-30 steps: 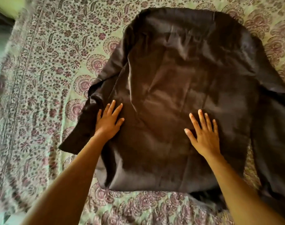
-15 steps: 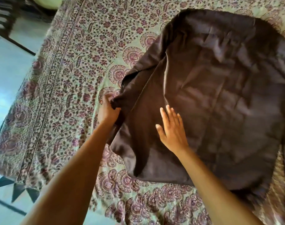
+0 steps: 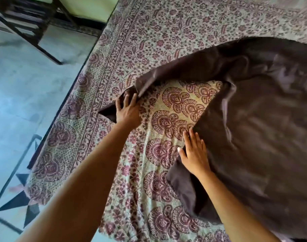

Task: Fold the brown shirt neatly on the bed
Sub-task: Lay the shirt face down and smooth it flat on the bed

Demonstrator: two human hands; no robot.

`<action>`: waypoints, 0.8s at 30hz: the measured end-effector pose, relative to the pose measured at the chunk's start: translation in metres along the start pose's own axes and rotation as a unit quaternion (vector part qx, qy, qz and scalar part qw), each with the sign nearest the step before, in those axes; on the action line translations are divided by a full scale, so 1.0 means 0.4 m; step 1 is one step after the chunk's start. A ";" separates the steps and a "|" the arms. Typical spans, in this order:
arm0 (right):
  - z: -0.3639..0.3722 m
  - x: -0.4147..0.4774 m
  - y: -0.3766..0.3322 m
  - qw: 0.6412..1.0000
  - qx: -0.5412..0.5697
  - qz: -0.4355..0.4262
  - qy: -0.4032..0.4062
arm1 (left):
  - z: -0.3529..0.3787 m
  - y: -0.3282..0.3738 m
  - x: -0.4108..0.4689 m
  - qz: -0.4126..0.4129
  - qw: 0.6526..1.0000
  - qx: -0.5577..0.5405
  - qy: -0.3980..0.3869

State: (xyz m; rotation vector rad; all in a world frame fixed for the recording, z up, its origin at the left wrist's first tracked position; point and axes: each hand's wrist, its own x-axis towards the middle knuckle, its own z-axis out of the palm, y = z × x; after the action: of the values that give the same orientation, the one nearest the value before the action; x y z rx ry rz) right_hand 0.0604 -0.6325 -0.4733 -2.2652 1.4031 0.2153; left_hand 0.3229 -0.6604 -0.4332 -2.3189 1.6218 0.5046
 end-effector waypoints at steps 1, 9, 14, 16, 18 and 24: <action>0.002 -0.002 0.007 1.000 0.009 -0.009 -0.006 | 0.014 0.006 -0.007 0.001 1.000 -0.001 -0.017; -0.032 -0.071 0.109 0.989 0.129 0.041 0.060 | 0.111 0.199 -0.209 0.089 0.965 -0.246 0.006; -0.031 -0.190 0.191 0.997 0.049 0.059 0.029 | 0.166 0.308 -0.304 0.024 0.943 -0.320 -0.084; -0.022 -0.243 0.226 0.996 0.047 0.066 0.023 | 0.180 0.321 -0.320 0.035 0.947 -0.279 -0.155; -0.011 -0.301 0.266 0.996 0.042 0.077 0.019 | 0.192 0.322 -0.338 0.006 0.935 -0.295 -0.199; 0.006 -0.488 0.402 0.991 0.035 0.126 0.019 | 0.223 0.309 -0.416 -0.131 0.936 -0.324 -0.052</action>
State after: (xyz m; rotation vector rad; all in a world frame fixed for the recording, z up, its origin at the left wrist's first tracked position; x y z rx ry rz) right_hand -0.1715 -0.5337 -0.4527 -2.0421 1.6896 0.1999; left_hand 0.1428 -0.5249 -0.4452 -2.8382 1.1781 1.2202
